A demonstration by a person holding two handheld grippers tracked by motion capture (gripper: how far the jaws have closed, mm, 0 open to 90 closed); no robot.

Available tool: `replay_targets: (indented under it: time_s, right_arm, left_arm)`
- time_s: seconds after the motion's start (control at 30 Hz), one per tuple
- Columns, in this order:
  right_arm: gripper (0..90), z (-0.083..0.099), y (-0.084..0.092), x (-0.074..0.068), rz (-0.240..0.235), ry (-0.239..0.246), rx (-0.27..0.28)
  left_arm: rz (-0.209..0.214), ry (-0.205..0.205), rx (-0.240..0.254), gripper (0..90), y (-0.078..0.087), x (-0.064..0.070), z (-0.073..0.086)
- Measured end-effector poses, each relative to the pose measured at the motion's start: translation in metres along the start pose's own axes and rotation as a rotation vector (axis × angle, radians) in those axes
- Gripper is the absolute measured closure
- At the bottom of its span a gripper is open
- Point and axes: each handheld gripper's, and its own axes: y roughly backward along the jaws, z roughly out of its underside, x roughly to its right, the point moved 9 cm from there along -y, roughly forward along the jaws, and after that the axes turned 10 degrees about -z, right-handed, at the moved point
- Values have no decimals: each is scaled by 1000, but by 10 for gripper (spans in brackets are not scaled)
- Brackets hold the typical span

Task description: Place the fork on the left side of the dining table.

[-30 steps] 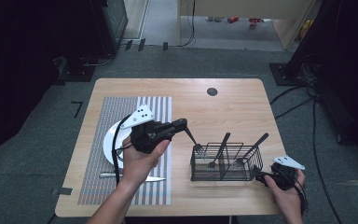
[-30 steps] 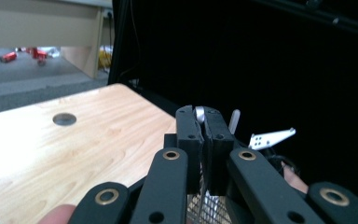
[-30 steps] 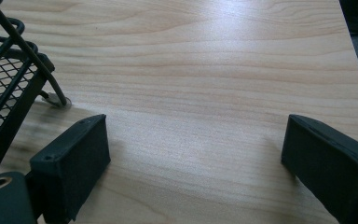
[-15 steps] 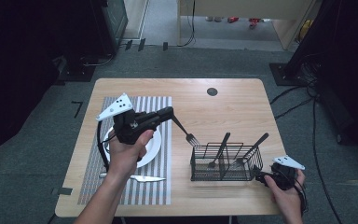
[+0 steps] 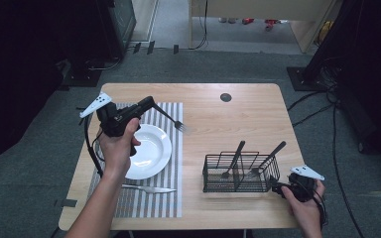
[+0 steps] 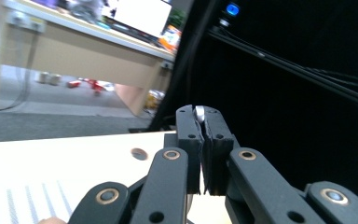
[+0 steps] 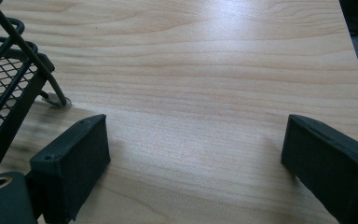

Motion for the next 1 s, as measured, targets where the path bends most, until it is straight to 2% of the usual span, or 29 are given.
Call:
replay_targets:
  time_s: [0.13, 0.17, 0.2, 0.3, 0.33, 0.37, 0.4, 0.43, 0.47, 0.53, 0.6, 0.63, 0.73, 0.83, 0.9, 0.97, 1.0]
  right_arm:
    - [73, 0, 0, 0, 0, 0, -1]
    - [72, 0, 0, 0, 0, 0, -1]
    - [72, 0, 0, 0, 0, 0, -1]
    - [73, 0, 0, 0, 0, 0, -1]
    - [73, 0, 0, 0, 0, 0, -1]
    - [73, 0, 0, 0, 0, 0, -1]
    - [73, 0, 0, 0, 0, 0, -1]
    - [73, 0, 0, 0, 0, 0, -1]
    - [73, 0, 0, 0, 0, 0, -1]
    - [73, 0, 0, 0, 0, 0, 0]
    - [73, 0, 0, 0, 0, 0, -1]
    - [73, 0, 0, 0, 0, 0, -1]
    - [73, 0, 0, 0, 0, 0, 0]
    - [73, 0, 0, 0, 0, 0, 0]
    - [73, 0, 0, 0, 0, 0, 0]
    - [74, 0, 0, 0, 0, -1, 0]
    - [74, 0, 0, 0, 0, 0, 0]
  left_arm:
    - [-45, 73, 9, 891, -8, -27, 2]
    - [-45, 73, 9, 891, -8, -27, 2]
    - [-67, 114, 5, 891, -14, -41, 6]
    - [-98, 186, -12, 891, -22, -64, 12]
    - [-106, 200, -6, 891, -25, -70, 13]
    - [-106, 200, -6, 891, -25, -70, 13]
    - [-125, 237, -6, 891, -29, -83, 17]
    - [-133, 248, -10, 891, -31, -90, 19]
    - [-133, 248, -10, 891, -31, -90, 19]
    - [-156, 277, 4, 892, -35, -107, 24]
    - [-162, 286, 15, 892, -36, -112, 25]
    - [-165, 307, 20, 892, -40, -122, 29]
    - [-174, 320, 20, 892, -43, -129, 32]
    - [-169, 368, 10, 892, -49, -142, 40]
    - [-179, 368, 18, 892, -51, -146, 42]
    - [-175, 406, 15, 892, -53, -153, 44]
    - [-164, 450, 6, 892, -55, -158, 47]
